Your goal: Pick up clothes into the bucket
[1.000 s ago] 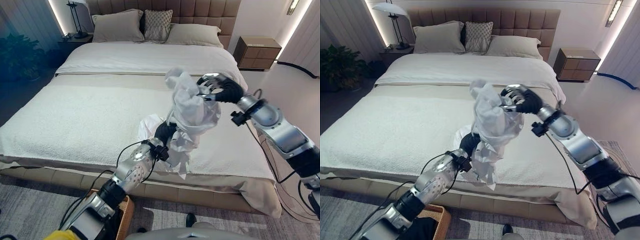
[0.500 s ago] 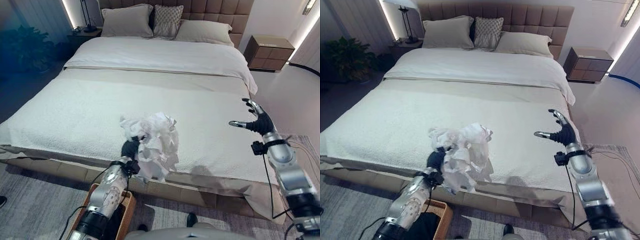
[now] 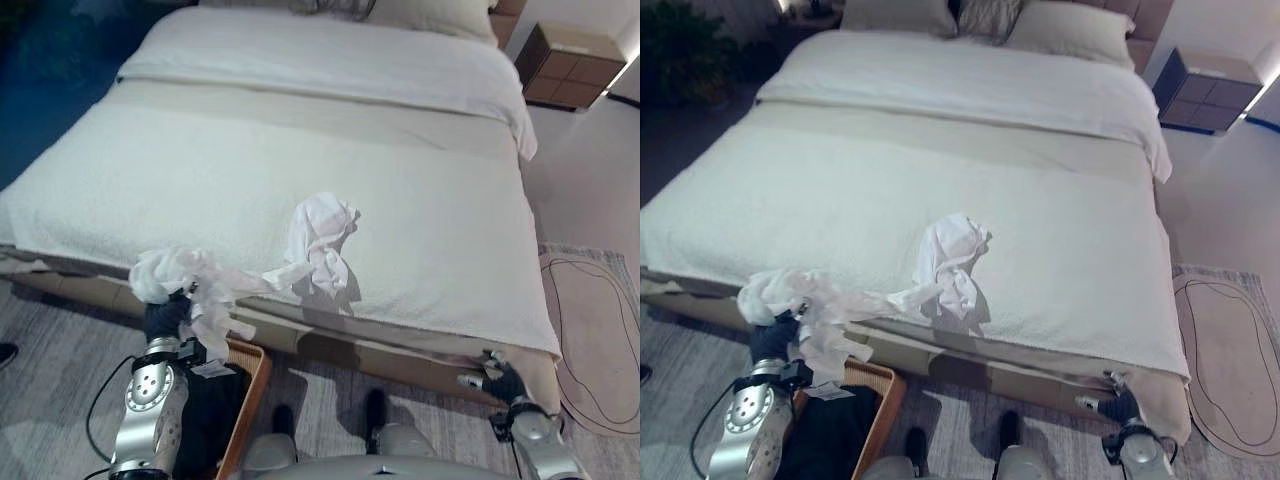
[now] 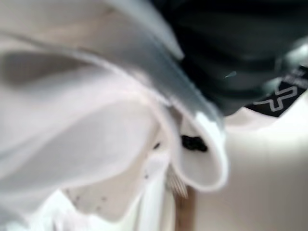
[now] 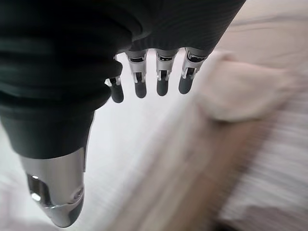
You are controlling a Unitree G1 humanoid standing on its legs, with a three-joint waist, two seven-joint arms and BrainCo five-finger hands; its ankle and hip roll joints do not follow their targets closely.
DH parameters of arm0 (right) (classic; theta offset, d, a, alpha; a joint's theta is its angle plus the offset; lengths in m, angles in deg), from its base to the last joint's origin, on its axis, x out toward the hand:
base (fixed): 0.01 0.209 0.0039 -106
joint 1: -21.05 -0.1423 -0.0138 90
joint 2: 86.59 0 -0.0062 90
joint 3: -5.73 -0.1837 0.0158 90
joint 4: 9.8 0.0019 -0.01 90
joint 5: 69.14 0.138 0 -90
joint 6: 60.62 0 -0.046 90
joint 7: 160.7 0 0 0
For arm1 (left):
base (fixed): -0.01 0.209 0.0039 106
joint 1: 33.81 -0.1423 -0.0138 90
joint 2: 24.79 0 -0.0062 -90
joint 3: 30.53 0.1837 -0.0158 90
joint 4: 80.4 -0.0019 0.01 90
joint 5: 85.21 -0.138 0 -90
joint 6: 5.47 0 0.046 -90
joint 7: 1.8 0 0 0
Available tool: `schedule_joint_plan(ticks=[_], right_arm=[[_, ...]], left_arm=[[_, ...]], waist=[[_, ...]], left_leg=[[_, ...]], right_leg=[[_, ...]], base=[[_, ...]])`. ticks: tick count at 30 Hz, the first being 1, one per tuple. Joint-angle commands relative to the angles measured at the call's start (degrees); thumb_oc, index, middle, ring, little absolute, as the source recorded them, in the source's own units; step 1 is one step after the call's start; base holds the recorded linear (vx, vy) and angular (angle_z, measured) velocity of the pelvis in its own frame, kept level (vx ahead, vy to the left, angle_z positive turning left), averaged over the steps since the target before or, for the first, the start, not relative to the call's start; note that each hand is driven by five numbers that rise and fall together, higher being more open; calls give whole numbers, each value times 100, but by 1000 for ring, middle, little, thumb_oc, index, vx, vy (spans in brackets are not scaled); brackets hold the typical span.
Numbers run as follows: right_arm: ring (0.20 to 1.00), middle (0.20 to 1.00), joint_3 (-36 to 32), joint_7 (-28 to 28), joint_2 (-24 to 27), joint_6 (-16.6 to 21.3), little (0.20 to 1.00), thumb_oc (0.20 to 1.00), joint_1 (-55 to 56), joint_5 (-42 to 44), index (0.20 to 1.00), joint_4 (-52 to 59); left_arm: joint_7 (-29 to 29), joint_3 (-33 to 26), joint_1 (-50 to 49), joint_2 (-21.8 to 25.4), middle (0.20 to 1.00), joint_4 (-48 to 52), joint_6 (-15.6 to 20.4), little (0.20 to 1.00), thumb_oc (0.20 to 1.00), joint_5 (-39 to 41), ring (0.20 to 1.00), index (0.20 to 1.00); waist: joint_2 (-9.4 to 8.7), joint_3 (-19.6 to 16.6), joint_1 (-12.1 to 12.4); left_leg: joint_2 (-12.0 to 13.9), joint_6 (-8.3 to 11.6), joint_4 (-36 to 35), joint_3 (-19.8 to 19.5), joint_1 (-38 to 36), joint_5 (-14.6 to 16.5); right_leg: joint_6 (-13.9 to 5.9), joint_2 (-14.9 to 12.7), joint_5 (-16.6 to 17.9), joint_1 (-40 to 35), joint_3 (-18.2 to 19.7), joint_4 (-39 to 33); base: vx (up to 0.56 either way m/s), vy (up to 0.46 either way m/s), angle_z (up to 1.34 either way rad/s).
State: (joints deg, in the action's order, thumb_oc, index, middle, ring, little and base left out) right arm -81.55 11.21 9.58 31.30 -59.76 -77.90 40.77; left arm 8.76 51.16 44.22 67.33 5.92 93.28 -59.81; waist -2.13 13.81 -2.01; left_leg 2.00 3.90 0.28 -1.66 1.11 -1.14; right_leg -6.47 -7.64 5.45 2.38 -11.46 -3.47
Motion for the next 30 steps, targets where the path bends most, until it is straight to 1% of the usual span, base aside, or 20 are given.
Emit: schedule_joint_plan(ticks=[1, 4, 5, 6, 7, 8, 9, 10, 11, 14, 15, 16, 17, 19, 22, 23, 24, 27, 28, 30], right_arm=[[1000, 1000, 137, -217, 15, 183, 1000, 1000, -188, -247, 1000, -117], [1000, 1000, 306, -279, 15, 153, 1000, 1000, -257, -425, 1000, -723], [1000, 1000, 306, -279, 14, 154, 1000, 1000, -258, -425, 1000, -724], [1000, 1000, 326, -375, 64, 119, 1000, 1000, -317, -452, 1000, -886], [1000, 1000, 324, -380, 59, 124, 1000, 1000, -331, -451, 1000, -898], [1000, 1000, 369, -447, 102, 130, 1000, 1000, -380, -466, 1000, -1004], [1000, 1000, 367, -450, 99, 135, 1000, 1000, -390, -465, 1000, -1013], [1000, 1000, 394, -491, 179, 164, 1000, 1000, -431, -473, 1000, -849], [1000, 1000, 423, -549, 195, 180, 1000, 1000, -478, -440, 1000, -891], [1000, 1000, 511, -685, 232, 224, 1000, 1000, -717, -272, 1000, -820], [1000, 1000, 553, -760, 226, 247, 1000, 1000, -809, -220, 1000, -830], [1000, 1000, 551, -760, 226, 248, 1000, 1000, -813, -220, 1000, -833], [1000, 1000, 658, -878, 250, 263, 1000, 1000, -996, -179, 1000, -791], [1000, 1000, 741, -985, 292, 299, 1000, 1000, -1154, -143, 1000, -730], [1000, 1000, 846, -1108, 360, 358, 1000, 1000, -1309, -42, 1000, -516], [1000, 1000, 843, -1107, 360, 357, 1000, 1000, -1313, -42, 1000, -516], [1000, 1000, 895, -1160, 402, 389, 1000, 1000, -1370, 56, 1000, -436], [1000, 1000, 908, -1242, 428, 410, 1000, 1000, -1420, 91, 1000, -331], [1000, 1000, 956, -1271, 459, 435, 1000, 1000, -1454, 128, 1000, -235], [1000, 1000, 980, -1319, 474, 435, 1000, 1000, -1497, 136, 1000, -249]], left_arm=[[345, -478, -172, 440, 200, 1, 500, 200, 200, -441, 200, 200], [536, -614, -164, 594, 200, -526, 545, 200, 200, -611, 200, 200], [536, -614, -163, 594, 200, -527, 545, 200, 200, -611, 200, 200], [635, -589, -77, 744, 200, -921, 488, 200, 200, -721, 200, 200], [638, -584, -57, 750, 200, -941, 498, 200, 200, -721, 200, 200], [784, -502, 50, 897, 200, -1331, 444, 200, 200, -970, 200, 200], [787, -496, 67, 901, 200, -1349, 453, 200, 200, -971, 200, 200], [938, -398, 230, 1077, 200, -1803, 390, 200, 200, -1242, 200, 200], [1039, -343, 308, 1154, 200, -1885, 364, 200, 200, -1351, 200, 200], [1287, -113, 801, 1273, 200, -2655, 256, 200, 200, -1463, 200, 200], [1380, -15, 955, 1287, 200, -2811, 216, 200, 200, -1555, 200, 200], [1380, -12, 962, 1288, 200, -2817, 218, 200, 200, -1555, 200, 200], [1609, 107, 1253, 1340, 200, -3194, 140, 200, 200, -1640, 200, 200], [1746, 196, 1541, 1434, 200, -3492, 92, 200, 200, -1653, 200, 200], [1941, 319, 1837, 1660, 200, -3742, -3, 200, 200, -1708, 200, 200], [1941, 319, 1843, 1661, 200, -3744, -2, 200, 200, -1708, 200, 200], [1984, 377, 2004, 1787, 200, -3955, -17, 200, 200, -1662, 200, 200], [2075, 466, 2160, 1882, 200, -3990, -50, 200, 200, -1701, 200, 200], [2105, 503, 2303, 1964, 200, -4125, -74, 200, 200, -1672, 200, 200], [2142, 535, 2395, 2025, 200, -4217, -78, 200, 200, -1680, 200, 200]], waist=[[-206, 156, 183], [-214, 366, 248], [-215, 359, 245], [-231, 520, 266], [-233, 514, 266], [-244, 653, 283], [-244, 650, 282], [-275, 796, 277], [-282, 890, 283], [-360, 1138, 263], [-379, 1236, 245], [-379, 1235, 247], [-415, 1433, 218], [-459, 1592, 200], [-521, 1598, 119], [-521, 1598, 120], [-529, 1598, 73], [-538, 1598, 37], [-564, 1598, 1], [-573, 1598, -17]], left_leg=[[-318, -88, 892, -93, 766, 400], [-332, -98, 1103, -167, 1066, 406], [-333, -99, 1101, -169, 1074, 402], [-337, -102, 1200, -199, 1256, 375], [-339, -102, 1217, -201, 1283, 379], [-334, -104, 1265, -236, 1432, 339], [-336, -104, 1271, -239, 1447, 339], [-322, -97, 1286, -285, 1612, 273], [-316, -93, 1322, -296, 1676, 282], [-333, -116, 1560, -318, 2069, 261], [-340, -122, 1669, -320, 2194, 267], [-341, -122, 1677, -319, 2204, 270], [-354, -139, 1980, -336, 2516, 312], [-353, -156, 2248, -335, 2825, 356], [-359, -190, 2710, -361, 3495, 461], [-359, -191, 2725, -360, 3509, 467], [-341, -185, 3058, -382, 3808, 729], [-338, -191, 3280, -403, 4128, 789], [-320, -198, 3422, -404, 4363, 814], [-315, -197, 3449, -407, 4459, 822]], right_leg=[[-227, -308, -554, 142, -187, 855], [-218, -363, -570, 419, -210, 1089], [-218, -364, -569, 426, -212, 1089], [-214, -408, -559, 622, -229, 1233], [-215, -412, -567, 647, -229, 1251], [-212, -451, -563, 809, -264, 1362], [-211, -454, -568, 823, -267, 1372], [-204, -486, -585, 1005, -299, 1494], [-197, -487, -622, 1093, -302, 1589], [-170, -518, -665, 1497, -281, 1871], [-159, -538, -666, 1608, -271, 1950], [-159, -539, -668, 1618, -270, 1957], [-128, -560, -713, 1899, -245, 2166], [-103, -572, -761, 2174, -204, 2390], [-74, -584, -862, 2803, -140, 2801], [-74, -585, -867, 2818, -137, 2814], [-101, -575, -1093, 3119, -52, 3125], [-95, -585, -1139, 3425, -10, 3315], [-89, -589, -1155, 3668, 19, 3437], [-84, -578, -1160, 3774, 29, 3456]], base=[[-102, 36, 12], [-83, 27, 5], [-104, 22, 13], [-70, 14, 11], [-119, 26, 11], [-51, 13, 10], [-101, 19, 15], [-73, 8, 17], [-118, 10, 23], [-94, 1, 13], [-53, 11, 5], [-99, 20, 4], [-90, 28, 2], [-96, 27, 0], [-51, 26, 2], [31, 14, 0], [43, 19, -2], [-1, 31, -6], [-18, 26, -9], [-13, 19, -8]])
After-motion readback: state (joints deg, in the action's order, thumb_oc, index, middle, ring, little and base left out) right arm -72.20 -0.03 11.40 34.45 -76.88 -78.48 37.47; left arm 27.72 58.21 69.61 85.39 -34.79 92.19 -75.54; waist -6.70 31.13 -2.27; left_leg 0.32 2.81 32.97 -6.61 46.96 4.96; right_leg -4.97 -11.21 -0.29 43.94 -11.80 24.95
